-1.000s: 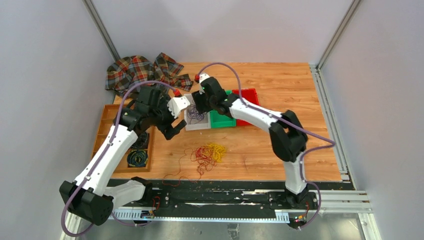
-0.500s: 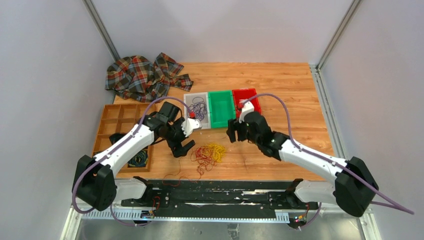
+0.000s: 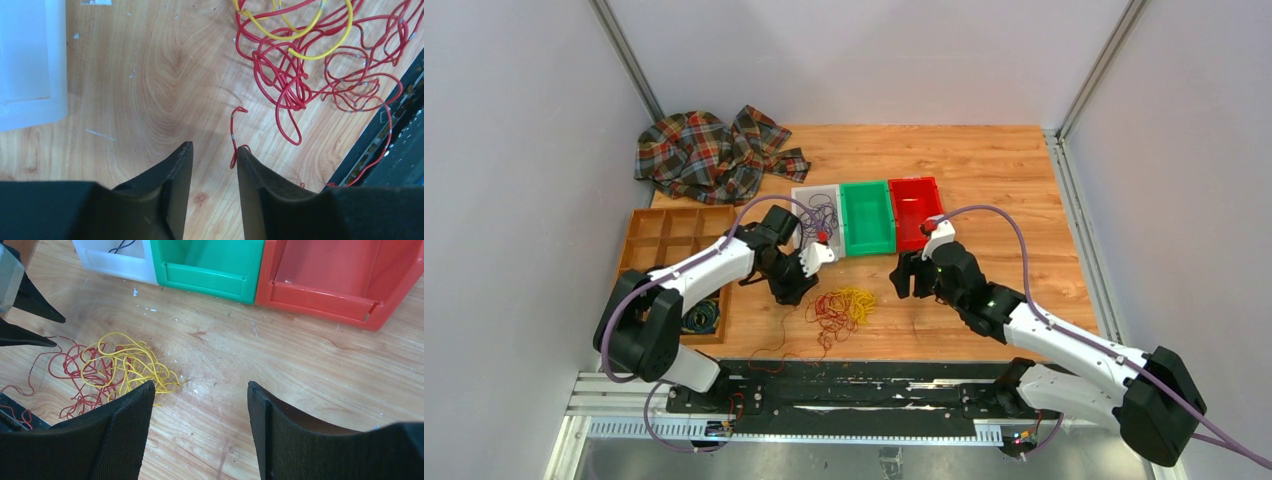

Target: Untangle the cables

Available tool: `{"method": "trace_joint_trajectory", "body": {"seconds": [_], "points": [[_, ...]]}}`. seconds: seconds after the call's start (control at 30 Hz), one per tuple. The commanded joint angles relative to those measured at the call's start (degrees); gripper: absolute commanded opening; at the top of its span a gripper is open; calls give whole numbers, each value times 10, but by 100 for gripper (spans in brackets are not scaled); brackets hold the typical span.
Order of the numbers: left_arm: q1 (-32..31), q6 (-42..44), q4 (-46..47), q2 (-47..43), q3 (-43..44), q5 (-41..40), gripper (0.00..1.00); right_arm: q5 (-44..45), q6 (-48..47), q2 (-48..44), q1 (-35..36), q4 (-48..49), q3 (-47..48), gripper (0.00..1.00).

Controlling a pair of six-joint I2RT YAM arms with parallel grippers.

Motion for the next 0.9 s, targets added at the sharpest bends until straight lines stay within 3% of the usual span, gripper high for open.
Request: {"method": "trace_joint_trajectory", "body": {"seconds": [0.0, 0.1, 0.13, 0.47, 0.87], "points": [[-3, 15, 2, -6, 9, 2, 34, 1, 4, -5, 4, -1, 5, 68], [-3, 3, -24, -36, 33, -6, 6, -12, -7, 7, 4, 5, 21, 68], [-3, -4, -34, -49, 51, -11, 1, -17, -10, 12, 5, 7, 27, 68], [-3, -15, -160, -158, 238, -28, 0, -43, -83, 50, 62, 78, 83, 76], [-3, -68, -200, -184, 412, -3, 0, -79, -103, 164, 150, 214, 181, 78]]}}
